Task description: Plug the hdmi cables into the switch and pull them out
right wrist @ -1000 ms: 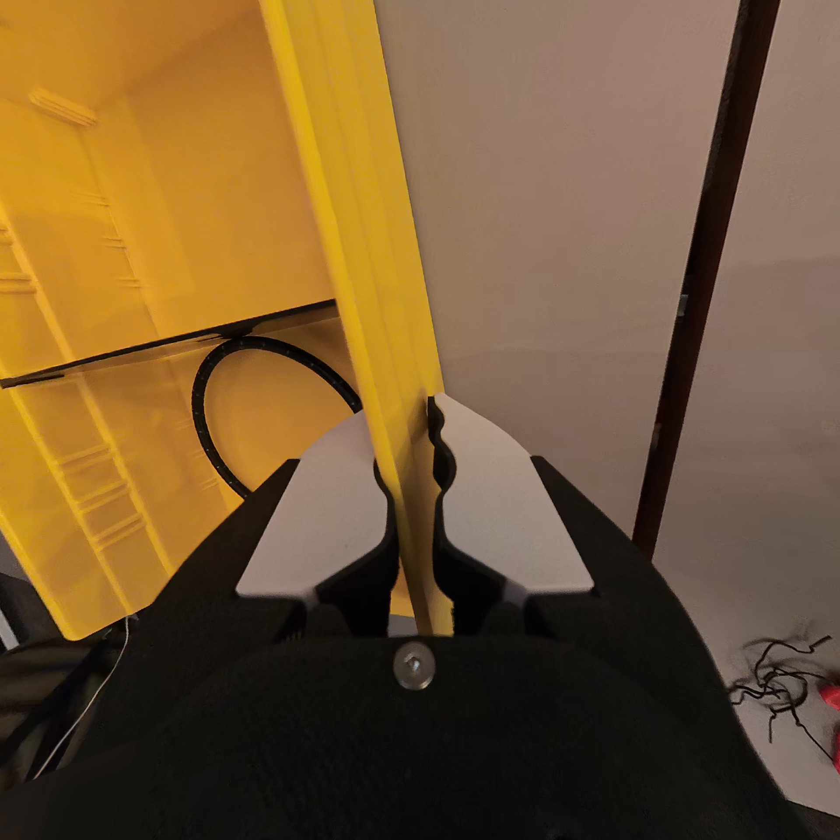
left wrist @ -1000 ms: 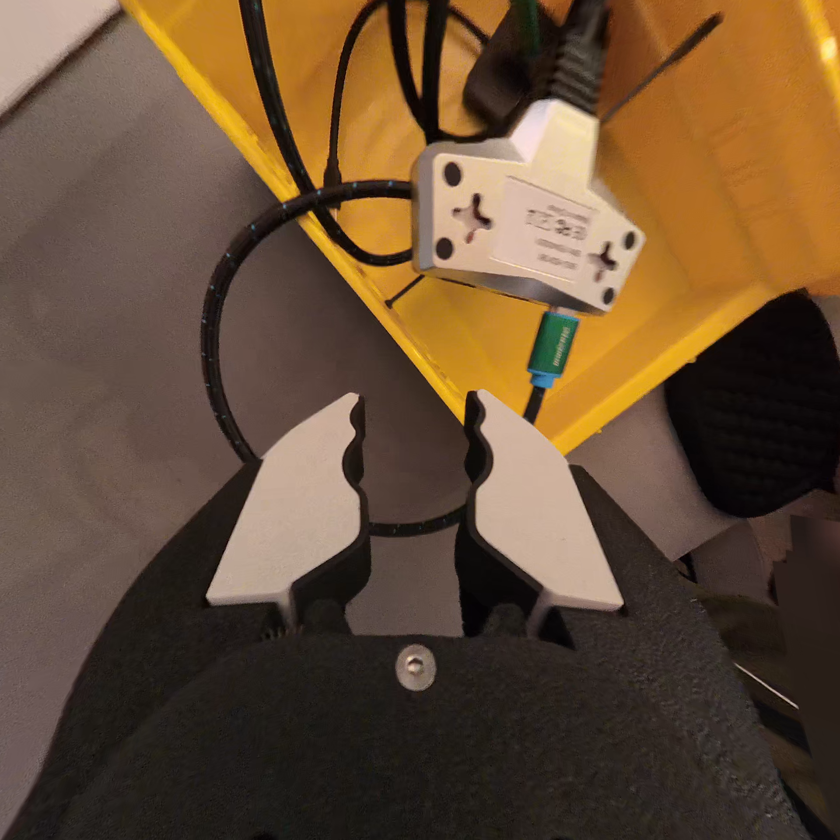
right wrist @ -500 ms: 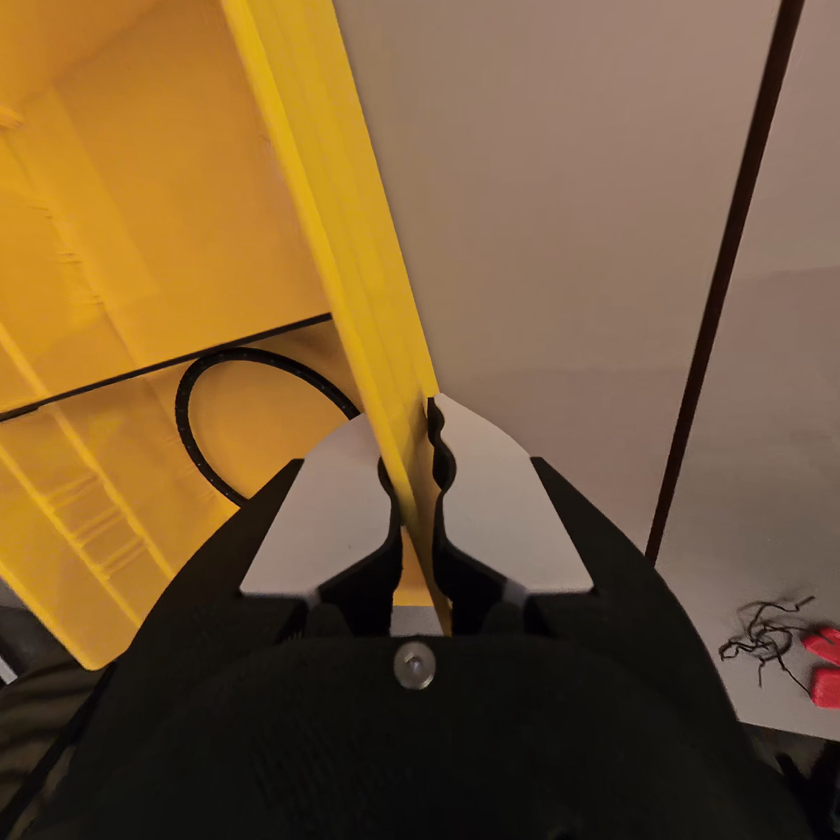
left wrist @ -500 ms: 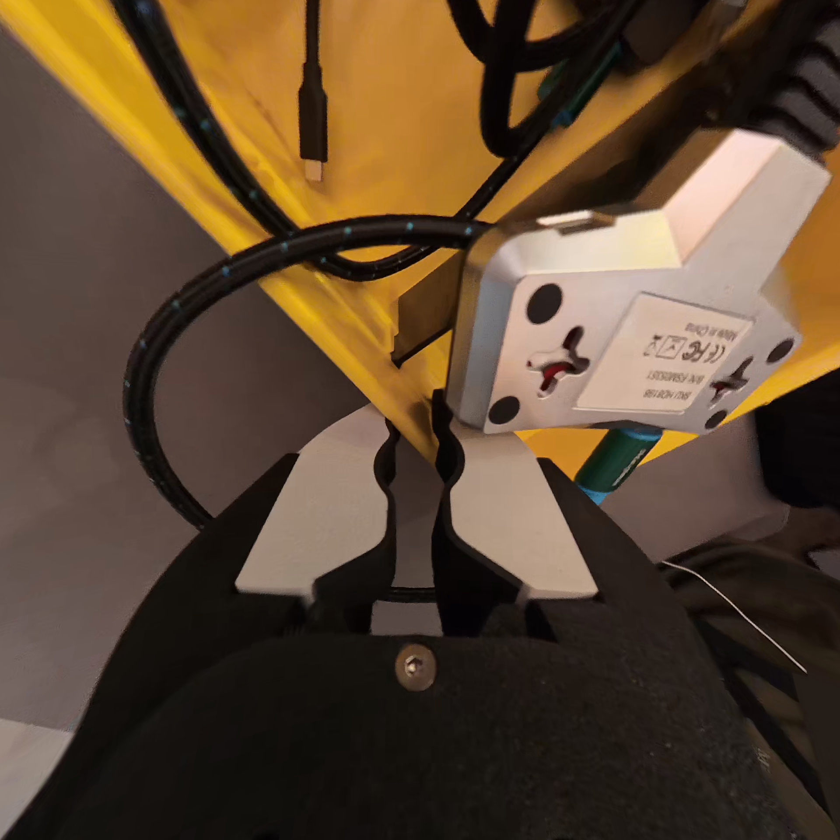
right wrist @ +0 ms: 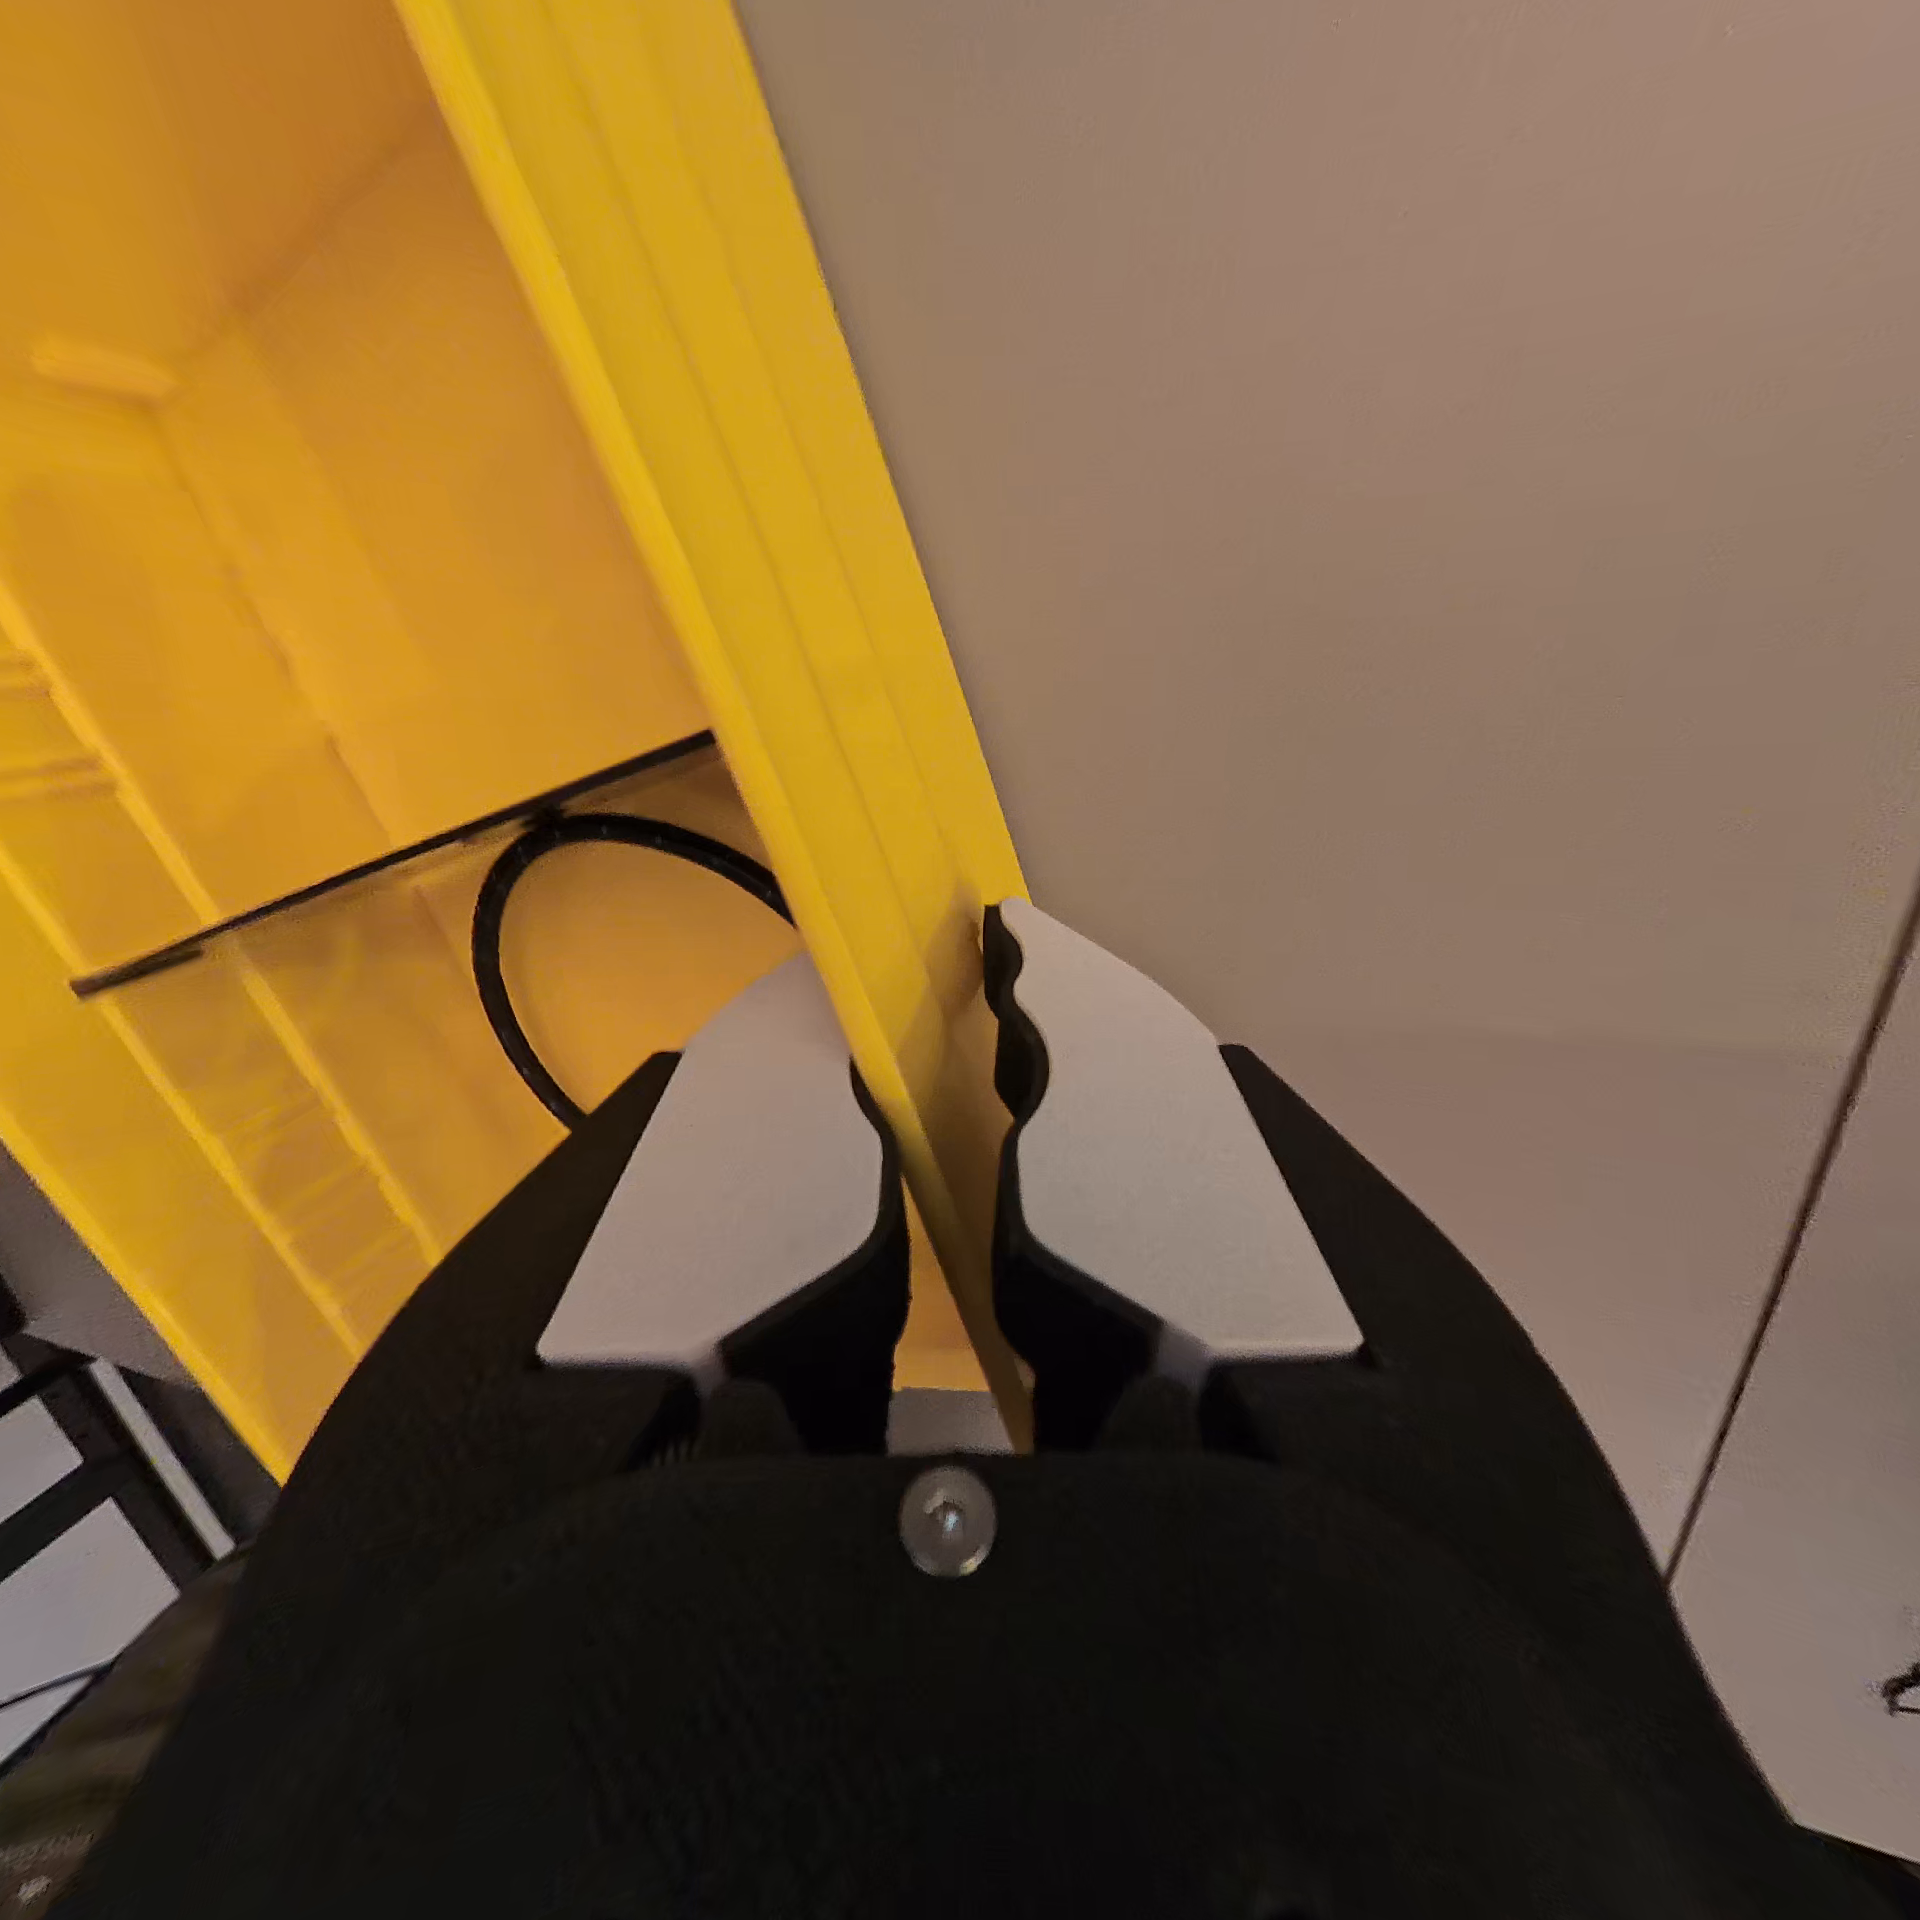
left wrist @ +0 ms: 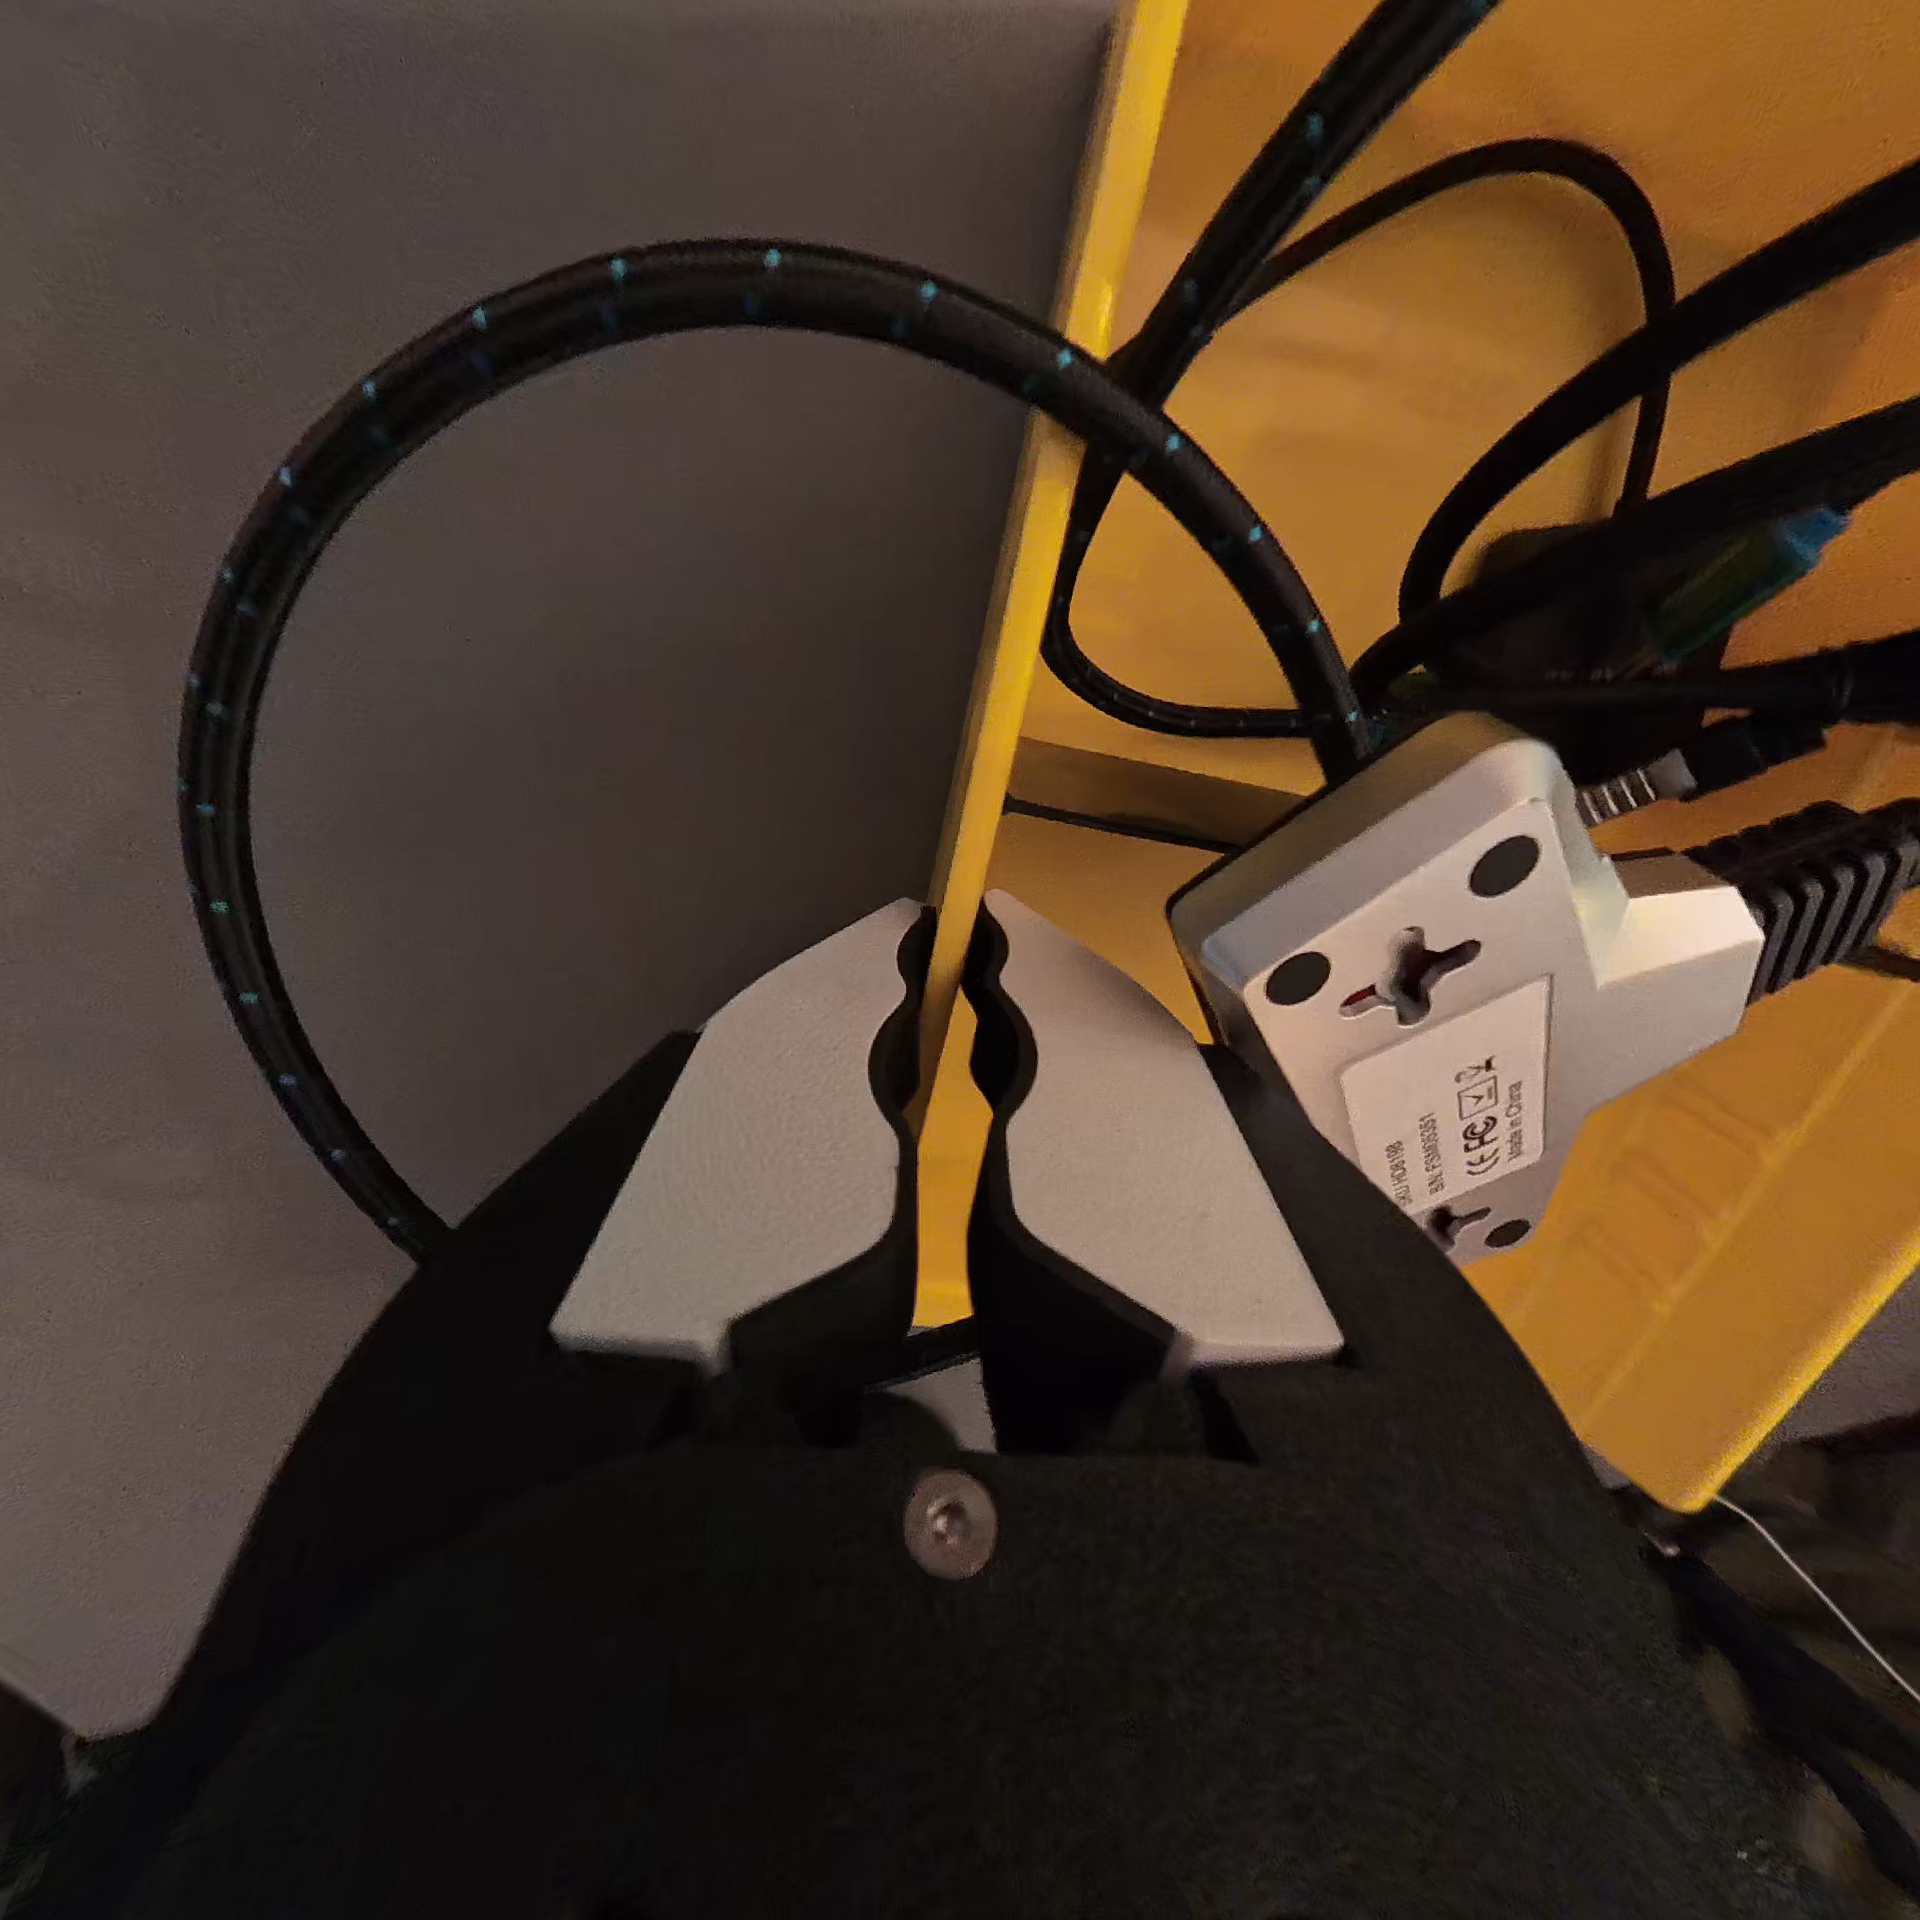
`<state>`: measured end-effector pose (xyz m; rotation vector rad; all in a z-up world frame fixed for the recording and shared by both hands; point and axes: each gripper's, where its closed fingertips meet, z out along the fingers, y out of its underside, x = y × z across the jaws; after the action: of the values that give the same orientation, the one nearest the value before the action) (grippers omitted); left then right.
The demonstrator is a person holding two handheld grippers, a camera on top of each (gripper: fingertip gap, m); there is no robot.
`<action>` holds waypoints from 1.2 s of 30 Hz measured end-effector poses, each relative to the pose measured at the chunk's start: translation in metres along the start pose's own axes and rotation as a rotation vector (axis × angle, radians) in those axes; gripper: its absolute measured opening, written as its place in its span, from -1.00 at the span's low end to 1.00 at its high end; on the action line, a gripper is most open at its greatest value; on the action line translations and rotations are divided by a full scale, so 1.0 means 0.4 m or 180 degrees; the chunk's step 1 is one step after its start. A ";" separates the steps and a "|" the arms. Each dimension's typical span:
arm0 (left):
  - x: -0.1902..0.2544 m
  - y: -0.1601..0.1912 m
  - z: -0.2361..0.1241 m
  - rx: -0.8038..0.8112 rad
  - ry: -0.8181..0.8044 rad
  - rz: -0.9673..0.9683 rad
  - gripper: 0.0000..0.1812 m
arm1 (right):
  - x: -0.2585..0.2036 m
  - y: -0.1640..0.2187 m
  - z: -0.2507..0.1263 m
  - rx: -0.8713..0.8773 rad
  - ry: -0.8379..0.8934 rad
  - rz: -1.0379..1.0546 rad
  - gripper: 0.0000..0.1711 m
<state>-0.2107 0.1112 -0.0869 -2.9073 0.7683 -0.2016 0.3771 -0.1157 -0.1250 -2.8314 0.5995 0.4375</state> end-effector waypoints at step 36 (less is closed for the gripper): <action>-0.446 0.156 -0.108 0.0862 -0.0233 -0.1053 -0.86 | -0.160 0.166 0.030 -0.1180 0.0296 -0.0927 -0.86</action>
<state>-0.4014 0.1424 -0.0712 -2.7424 0.2224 -0.2105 0.2903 -0.1487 -0.1247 -3.2360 0.1199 0.3987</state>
